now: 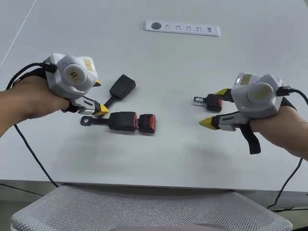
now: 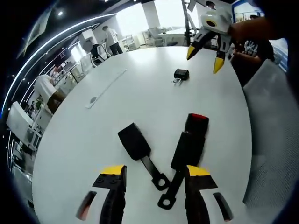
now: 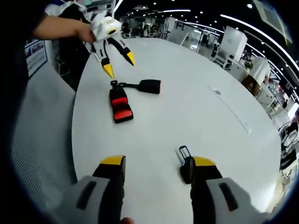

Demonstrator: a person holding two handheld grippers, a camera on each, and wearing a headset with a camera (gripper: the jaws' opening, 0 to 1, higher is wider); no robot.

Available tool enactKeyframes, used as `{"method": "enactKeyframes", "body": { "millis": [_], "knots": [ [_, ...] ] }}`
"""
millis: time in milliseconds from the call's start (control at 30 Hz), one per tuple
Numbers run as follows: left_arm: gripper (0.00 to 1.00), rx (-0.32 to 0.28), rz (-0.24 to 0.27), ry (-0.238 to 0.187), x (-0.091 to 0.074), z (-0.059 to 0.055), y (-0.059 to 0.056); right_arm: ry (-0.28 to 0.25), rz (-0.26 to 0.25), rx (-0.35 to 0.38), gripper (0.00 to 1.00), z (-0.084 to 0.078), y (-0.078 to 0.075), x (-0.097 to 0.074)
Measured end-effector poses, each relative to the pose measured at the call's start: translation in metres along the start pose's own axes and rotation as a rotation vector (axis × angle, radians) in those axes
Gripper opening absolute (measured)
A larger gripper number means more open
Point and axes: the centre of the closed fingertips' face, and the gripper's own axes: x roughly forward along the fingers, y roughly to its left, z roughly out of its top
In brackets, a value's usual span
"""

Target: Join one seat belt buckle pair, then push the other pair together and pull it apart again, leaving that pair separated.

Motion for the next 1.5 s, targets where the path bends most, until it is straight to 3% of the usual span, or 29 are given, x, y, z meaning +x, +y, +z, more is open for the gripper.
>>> {"method": "enactKeyframes", "body": {
  "millis": [100,233,433,567,767,900,1000,1367,1500],
  "knots": [
    [0.62,-0.027,0.026,-0.026,-0.016,-0.001,-0.011,-0.026,-0.031,0.019,0.66,0.001,0.002,-0.009],
    [0.71,-0.074,0.056,-0.037,-0.036,-0.014,-0.020,-0.036,-0.052,0.051,0.71,-0.006,0.006,-0.019],
    [0.82,-0.144,0.085,-0.033,-0.058,-0.035,-0.028,-0.038,-0.087,0.097,0.81,-0.026,0.013,-0.033],
    [0.88,-0.183,0.117,-0.052,-0.071,-0.039,-0.028,-0.046,-0.092,0.138,0.86,-0.033,0.015,-0.040],
    [0.99,-0.222,0.134,-0.049,-0.074,-0.053,-0.031,-0.062,-0.136,0.150,0.95,-0.034,0.014,-0.047],
    [1.00,-0.265,0.141,-0.063,-0.079,-0.058,-0.032,-0.061,-0.174,0.138,1.00,-0.031,0.012,-0.047],
    [1.00,-0.281,0.151,-0.063,-0.082,-0.062,-0.031,-0.070,-0.165,0.139,1.00,-0.029,0.015,-0.046],
    [1.00,-0.277,0.179,-0.098,-0.091,-0.061,-0.033,-0.071,-0.145,0.102,0.99,-0.021,0.023,-0.041],
    [1.00,-0.293,0.192,-0.103,-0.087,-0.061,-0.033,-0.087,-0.162,0.103,0.99,-0.016,0.021,-0.042]
  ]
}}
